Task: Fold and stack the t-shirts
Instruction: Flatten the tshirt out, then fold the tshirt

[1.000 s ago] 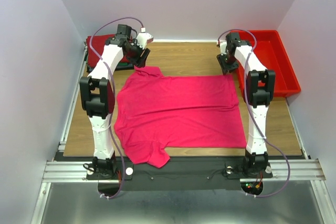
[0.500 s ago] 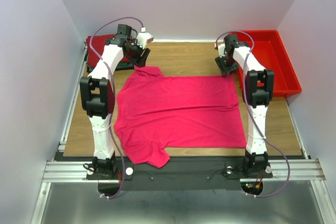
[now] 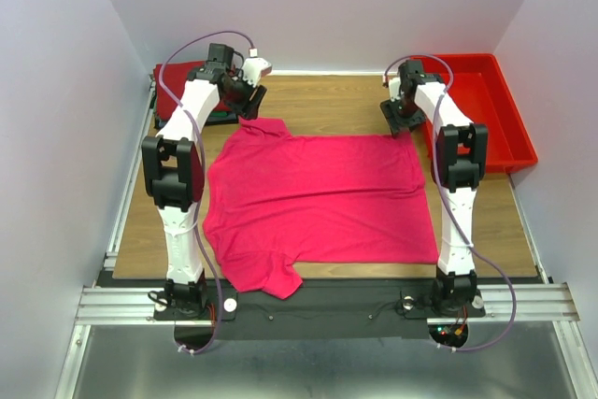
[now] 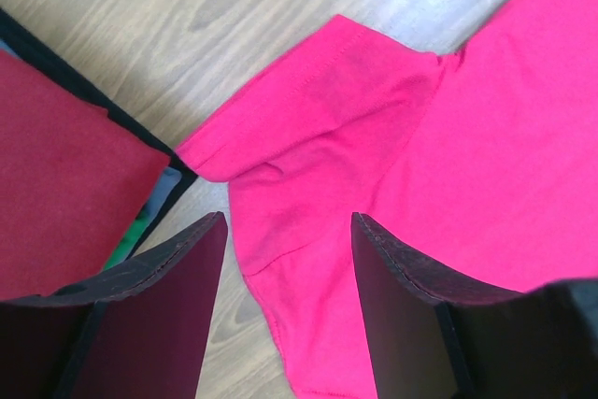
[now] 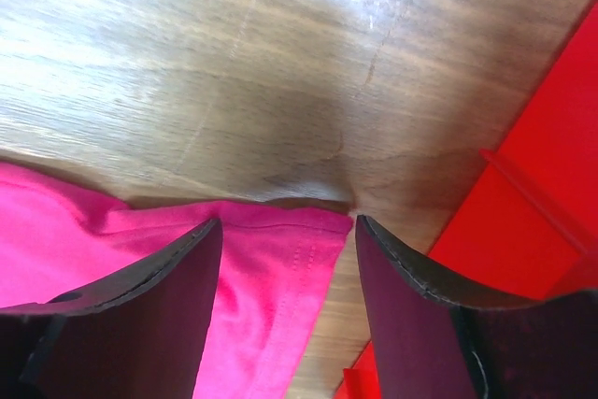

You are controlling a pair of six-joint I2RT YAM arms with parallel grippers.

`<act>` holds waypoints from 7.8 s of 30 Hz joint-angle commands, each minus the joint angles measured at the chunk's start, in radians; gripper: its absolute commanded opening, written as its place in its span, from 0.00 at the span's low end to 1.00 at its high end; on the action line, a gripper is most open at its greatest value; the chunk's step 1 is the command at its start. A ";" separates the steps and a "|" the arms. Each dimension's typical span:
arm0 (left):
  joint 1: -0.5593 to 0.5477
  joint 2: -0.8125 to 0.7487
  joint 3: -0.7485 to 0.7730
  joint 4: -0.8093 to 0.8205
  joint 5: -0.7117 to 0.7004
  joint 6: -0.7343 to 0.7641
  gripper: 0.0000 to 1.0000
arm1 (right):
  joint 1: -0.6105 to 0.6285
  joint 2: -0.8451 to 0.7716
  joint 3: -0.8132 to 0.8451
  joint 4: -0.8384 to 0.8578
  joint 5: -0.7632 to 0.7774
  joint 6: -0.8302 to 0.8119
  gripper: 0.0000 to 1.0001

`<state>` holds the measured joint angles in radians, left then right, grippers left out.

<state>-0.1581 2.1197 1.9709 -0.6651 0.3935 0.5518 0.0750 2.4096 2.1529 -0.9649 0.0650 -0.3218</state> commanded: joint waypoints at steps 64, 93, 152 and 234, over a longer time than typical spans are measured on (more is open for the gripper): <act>0.201 -0.034 -0.090 0.030 0.015 -0.066 0.65 | 0.025 0.122 0.090 0.170 -0.354 0.119 0.13; 0.023 0.262 0.244 0.220 -0.085 -0.191 0.54 | -0.032 -0.046 -0.117 0.170 0.061 0.001 0.01; -0.011 0.266 0.396 0.177 -0.217 -0.181 0.00 | -0.032 -0.053 0.016 0.158 -0.060 0.039 0.00; -0.118 -0.776 -0.952 0.047 -0.188 0.003 0.00 | -0.055 -0.595 -0.686 0.255 -0.264 -0.206 0.01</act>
<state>-0.2733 1.3773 1.0161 -0.5835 0.1867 0.5217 0.0269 1.8488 1.5085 -0.7364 -0.1947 -0.4946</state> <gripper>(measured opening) 0.037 0.012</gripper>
